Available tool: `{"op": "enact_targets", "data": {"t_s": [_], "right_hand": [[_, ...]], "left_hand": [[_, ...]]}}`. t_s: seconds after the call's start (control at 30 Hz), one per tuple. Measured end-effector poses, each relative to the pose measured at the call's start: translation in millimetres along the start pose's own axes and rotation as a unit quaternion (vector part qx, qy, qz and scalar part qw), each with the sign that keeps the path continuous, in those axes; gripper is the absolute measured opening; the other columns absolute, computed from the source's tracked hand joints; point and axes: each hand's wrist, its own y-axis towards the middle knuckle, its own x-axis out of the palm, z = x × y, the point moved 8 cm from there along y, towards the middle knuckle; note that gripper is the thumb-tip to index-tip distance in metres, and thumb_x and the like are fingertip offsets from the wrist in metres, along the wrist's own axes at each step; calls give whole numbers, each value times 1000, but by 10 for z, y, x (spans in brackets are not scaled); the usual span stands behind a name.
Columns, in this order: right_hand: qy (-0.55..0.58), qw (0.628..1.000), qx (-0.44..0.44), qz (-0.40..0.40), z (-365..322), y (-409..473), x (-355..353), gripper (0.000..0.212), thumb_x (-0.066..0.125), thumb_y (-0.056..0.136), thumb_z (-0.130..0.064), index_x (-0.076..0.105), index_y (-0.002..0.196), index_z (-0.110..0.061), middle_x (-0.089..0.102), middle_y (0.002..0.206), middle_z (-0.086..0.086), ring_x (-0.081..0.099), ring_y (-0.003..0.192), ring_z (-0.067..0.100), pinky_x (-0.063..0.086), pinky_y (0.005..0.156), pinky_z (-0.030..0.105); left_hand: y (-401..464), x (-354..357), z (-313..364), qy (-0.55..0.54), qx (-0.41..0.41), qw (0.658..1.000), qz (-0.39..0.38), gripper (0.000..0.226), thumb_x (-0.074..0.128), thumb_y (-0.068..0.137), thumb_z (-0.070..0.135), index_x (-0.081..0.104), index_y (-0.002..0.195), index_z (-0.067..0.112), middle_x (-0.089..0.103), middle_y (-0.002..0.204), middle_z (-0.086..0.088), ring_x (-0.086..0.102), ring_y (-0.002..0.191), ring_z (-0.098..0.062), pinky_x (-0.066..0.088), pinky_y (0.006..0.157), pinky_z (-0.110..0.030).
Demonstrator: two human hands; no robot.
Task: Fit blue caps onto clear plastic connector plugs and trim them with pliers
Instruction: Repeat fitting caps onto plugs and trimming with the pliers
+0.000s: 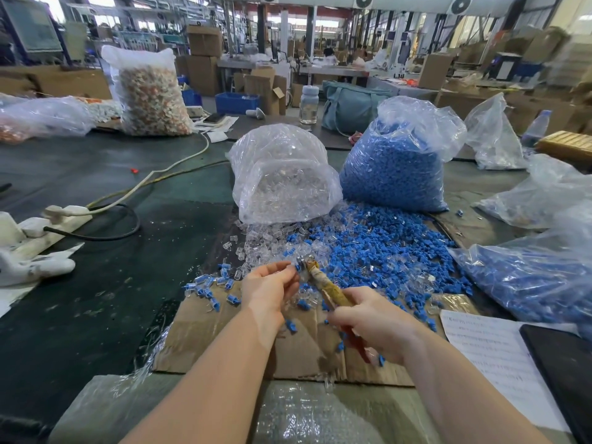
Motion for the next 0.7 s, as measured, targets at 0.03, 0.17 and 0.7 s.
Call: {"op": "enact_targets", "data": {"t_s": [0.03, 0.17, 0.7], "right_hand": [[11, 1000, 16, -13, 27, -2, 26, 14, 51, 81, 0, 50, 92, -7, 47, 70, 7, 51, 54, 16, 45, 55, 28], [14, 998, 57, -36, 82, 16, 71, 36, 45, 70, 7, 51, 103, -7, 51, 87, 14, 55, 74, 28, 44, 71, 41], [29, 995, 68, -65, 22, -34, 112, 35, 39, 77, 14, 52, 95, -14, 54, 98, 11, 52, 88, 22, 52, 77, 35]], "left_hand": [[14, -14, 7, 2, 0, 1000, 5, 12, 59, 83, -8, 61, 81, 3, 62, 73, -9, 61, 60, -13, 53, 53, -17], [48, -44, 23, 14, 2, 1000, 21, 11, 60, 83, -8, 63, 86, 2, 63, 74, -10, 61, 61, -14, 53, 50, -17], [80, -123, 49, 37, 23, 997, 66, 12, 63, 82, -5, 66, 87, 5, 67, 90, -13, 65, 73, -17, 55, 57, -21]]}}
